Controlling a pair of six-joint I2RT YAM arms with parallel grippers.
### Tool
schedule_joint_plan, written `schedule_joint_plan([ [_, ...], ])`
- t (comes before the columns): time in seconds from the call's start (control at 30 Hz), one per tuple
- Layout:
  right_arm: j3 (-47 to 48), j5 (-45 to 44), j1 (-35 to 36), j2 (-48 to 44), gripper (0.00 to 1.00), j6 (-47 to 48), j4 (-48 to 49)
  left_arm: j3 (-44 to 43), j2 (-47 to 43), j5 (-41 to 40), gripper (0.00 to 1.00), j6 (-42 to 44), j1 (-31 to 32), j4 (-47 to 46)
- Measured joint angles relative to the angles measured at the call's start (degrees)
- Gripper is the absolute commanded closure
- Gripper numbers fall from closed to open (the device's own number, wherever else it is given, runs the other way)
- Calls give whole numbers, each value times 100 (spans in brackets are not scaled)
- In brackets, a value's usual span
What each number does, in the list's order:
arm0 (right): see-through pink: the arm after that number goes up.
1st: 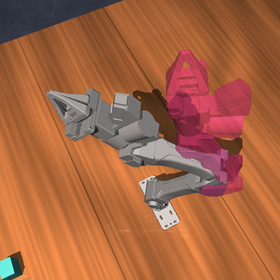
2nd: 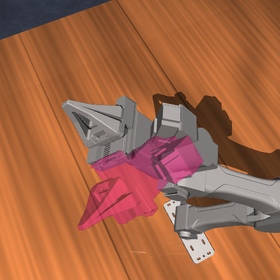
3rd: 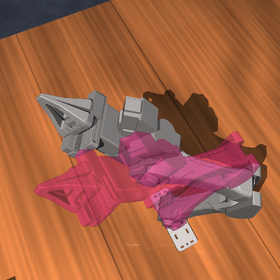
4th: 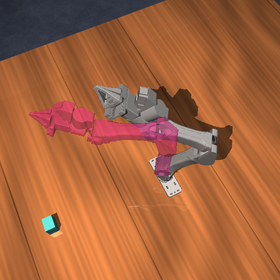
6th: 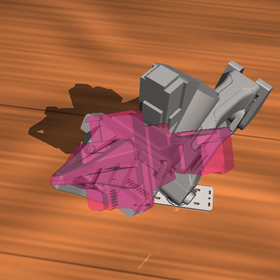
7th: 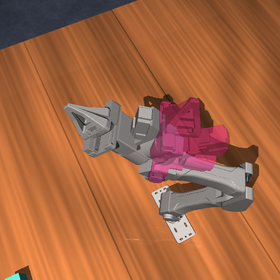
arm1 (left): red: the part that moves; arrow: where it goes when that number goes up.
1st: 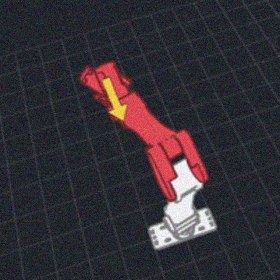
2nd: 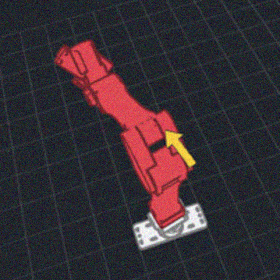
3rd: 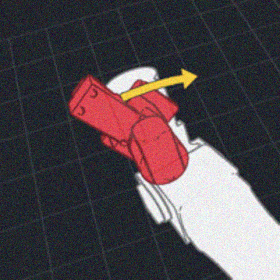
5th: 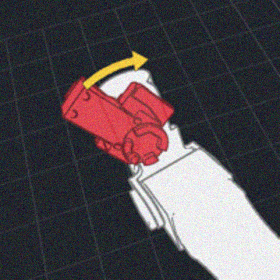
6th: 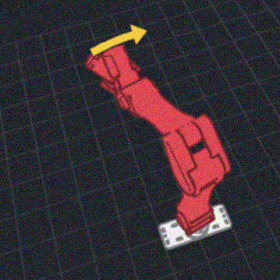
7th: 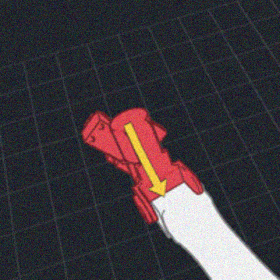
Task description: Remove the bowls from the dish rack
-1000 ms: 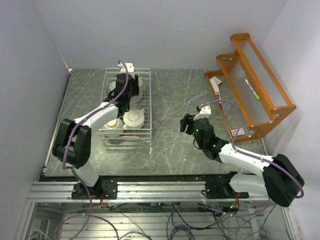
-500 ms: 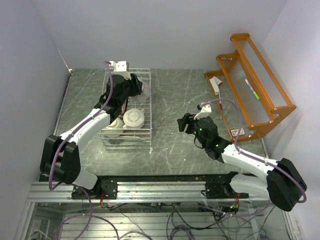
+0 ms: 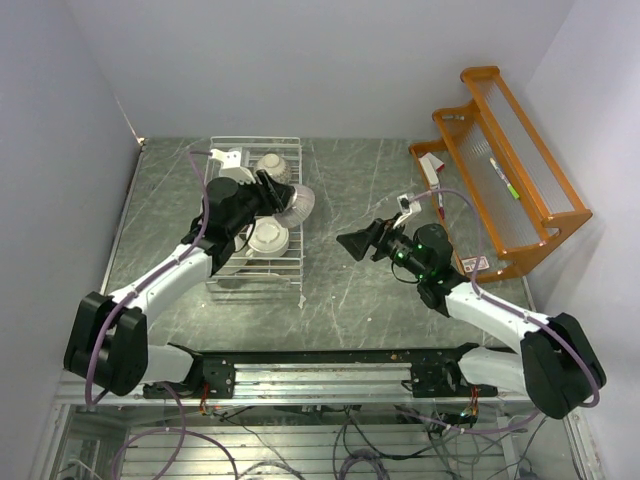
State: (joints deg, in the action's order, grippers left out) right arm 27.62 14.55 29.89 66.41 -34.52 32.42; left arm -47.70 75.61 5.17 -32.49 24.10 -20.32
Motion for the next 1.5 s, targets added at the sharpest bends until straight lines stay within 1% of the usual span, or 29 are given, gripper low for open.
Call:
schedule_joint_plan([
  [0.07,-90,472,-103,157,14,-330,487,140,-72,105,93,-133,0,-186],
  [0.17,-264,1119,-321,588,21,-977,1432,310,-96,275,93,-321,0,-450],
  [0.23,-398,1488,-435,1021,22,-1495,2262,437,-96,396,93,-457,0,-647],
  [0.43,-472,2192,-481,2509,21,-2968,4572,723,-96,688,93,-787,15,-1126],
  [0.53,-393,2352,-481,3158,20,-3646,5237,774,-96,772,93,-890,55,-1276],
  [0.67,-319,2387,-481,3451,20,-4057,5471,861,-105,822,93,-990,116,-1469],
  [1.0,-26,2404,-476,3462,21,-4293,5508,1161,-105,811,93,-1139,354,-1720],
  [1.1,105,2398,-474,3508,26,-4321,5510,1161,-105,793,93,-1147,468,-1781],
  [1.33,271,2385,-470,3587,33,-4417,5510,1161,-105,750,93,-1099,619,-1759],
  [1.43,293,2393,-470,3585,40,-4444,5510,1161,-105,704,93,-1086,654,-1759],
  [1.5,326,2406,-470,3585,42,-4478,5510,1161,-94,658,93,-1075,678,-1762],
])
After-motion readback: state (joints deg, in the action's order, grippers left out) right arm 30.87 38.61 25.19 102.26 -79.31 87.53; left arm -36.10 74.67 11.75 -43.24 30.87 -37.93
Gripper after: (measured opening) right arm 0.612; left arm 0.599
